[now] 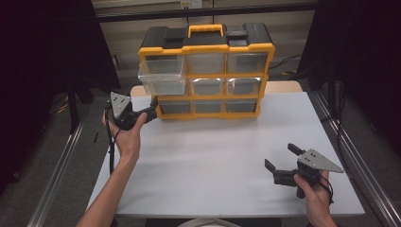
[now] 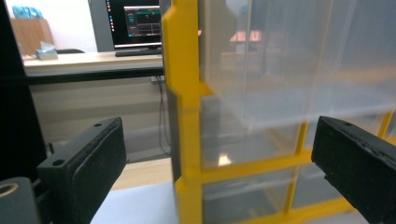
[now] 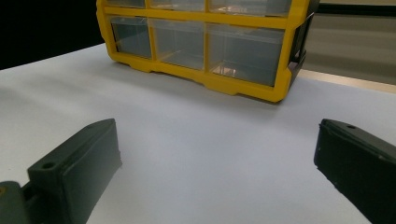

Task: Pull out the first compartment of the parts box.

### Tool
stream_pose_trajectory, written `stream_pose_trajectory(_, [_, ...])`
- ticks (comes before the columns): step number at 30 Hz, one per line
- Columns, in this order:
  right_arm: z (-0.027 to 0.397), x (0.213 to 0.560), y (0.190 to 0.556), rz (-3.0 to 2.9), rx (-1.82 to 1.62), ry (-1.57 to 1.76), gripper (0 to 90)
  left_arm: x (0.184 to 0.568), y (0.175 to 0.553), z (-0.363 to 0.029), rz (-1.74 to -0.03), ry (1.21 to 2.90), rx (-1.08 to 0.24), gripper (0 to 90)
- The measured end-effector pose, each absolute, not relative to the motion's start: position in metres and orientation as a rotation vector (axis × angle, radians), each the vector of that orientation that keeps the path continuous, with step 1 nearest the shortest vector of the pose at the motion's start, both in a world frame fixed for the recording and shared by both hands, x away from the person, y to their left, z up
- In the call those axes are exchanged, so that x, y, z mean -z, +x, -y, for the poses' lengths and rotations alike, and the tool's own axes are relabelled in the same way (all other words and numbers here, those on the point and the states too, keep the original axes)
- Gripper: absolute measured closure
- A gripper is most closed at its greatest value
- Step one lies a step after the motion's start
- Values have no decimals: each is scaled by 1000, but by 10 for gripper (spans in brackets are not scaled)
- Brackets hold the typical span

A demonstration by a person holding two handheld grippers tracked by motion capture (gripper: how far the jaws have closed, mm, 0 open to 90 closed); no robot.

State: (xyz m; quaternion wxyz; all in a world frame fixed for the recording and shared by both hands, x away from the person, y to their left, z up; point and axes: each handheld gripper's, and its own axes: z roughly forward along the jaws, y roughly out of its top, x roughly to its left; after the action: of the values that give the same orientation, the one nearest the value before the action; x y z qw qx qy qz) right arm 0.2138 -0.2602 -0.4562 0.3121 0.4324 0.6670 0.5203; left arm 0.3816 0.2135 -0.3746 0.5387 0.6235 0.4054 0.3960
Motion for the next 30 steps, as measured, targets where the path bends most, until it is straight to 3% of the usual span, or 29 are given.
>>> stream_pose_trajectory(13, [260, 457, 215, -1767, -1362, 1139, 1, 413, 357, -214, -862, 1627, -922, 32])
stream_pose_trajectory(30, [259, 457, 216, -1776, -1352, 1133, 1, 439, 309, -224, -822, 1651, -856, 27])
